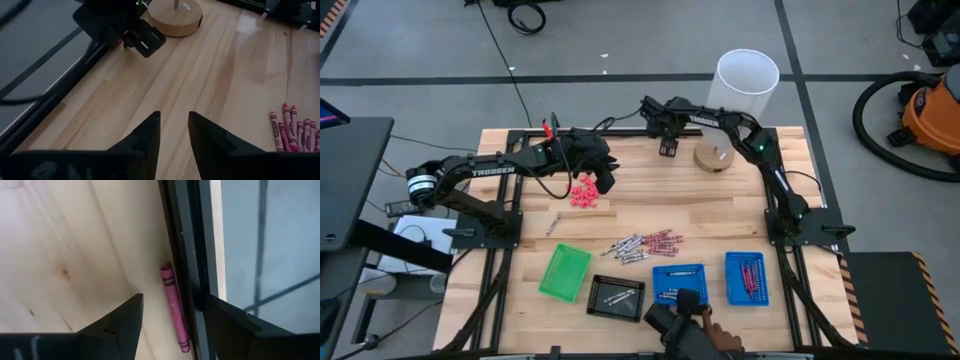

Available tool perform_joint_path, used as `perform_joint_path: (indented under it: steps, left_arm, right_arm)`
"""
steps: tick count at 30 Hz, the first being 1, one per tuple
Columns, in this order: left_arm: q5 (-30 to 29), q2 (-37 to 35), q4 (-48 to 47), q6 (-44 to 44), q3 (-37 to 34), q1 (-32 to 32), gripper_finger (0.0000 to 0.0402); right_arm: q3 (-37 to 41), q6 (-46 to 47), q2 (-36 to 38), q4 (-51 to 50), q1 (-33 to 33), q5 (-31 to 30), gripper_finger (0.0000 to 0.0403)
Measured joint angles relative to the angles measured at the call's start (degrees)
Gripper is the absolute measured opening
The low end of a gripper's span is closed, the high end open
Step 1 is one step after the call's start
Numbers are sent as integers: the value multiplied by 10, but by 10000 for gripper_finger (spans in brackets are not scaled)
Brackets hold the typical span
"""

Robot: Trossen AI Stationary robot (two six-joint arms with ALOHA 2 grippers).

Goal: Sort crayons
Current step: Put the red crayon into the right blue basket

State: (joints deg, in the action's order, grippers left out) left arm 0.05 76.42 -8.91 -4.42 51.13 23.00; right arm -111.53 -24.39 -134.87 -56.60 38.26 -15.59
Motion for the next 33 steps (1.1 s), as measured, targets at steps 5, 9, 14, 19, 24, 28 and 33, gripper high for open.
perform_joint_path:
  steps: [5, 9, 14, 19, 24, 28, 33]
  left_arm:
    - [0, 0, 1, -24, 0, 0, 110]
    - [0, 0, 1, -45, 0, 0, 110]
    - [0, 0, 1, -53, 0, 0, 110]
    - [0, 0, 1, -53, 0, 0, 110]
    - [2, 0, 1, -54, 0, 0, 110]
    - [3, 0, 1, -55, 0, -1, 110]
    - [3, 0, 2, -55, 0, -4, 110]
  right_arm:
    - [2, 3, 3, -6, 6, 47, 208]
    - [2, 17, 3, -9, -7, 56, 208]
    - [4, 19, 0, -12, -36, 4, 208]
    - [3, 35, 1, -51, -72, 68, 206]
    - [0, 40, 1, -71, -83, 46, 201]
    - [-11, 38, 5, -85, -91, -23, 196]
    - [-33, 52, 10, -84, -75, -12, 195]
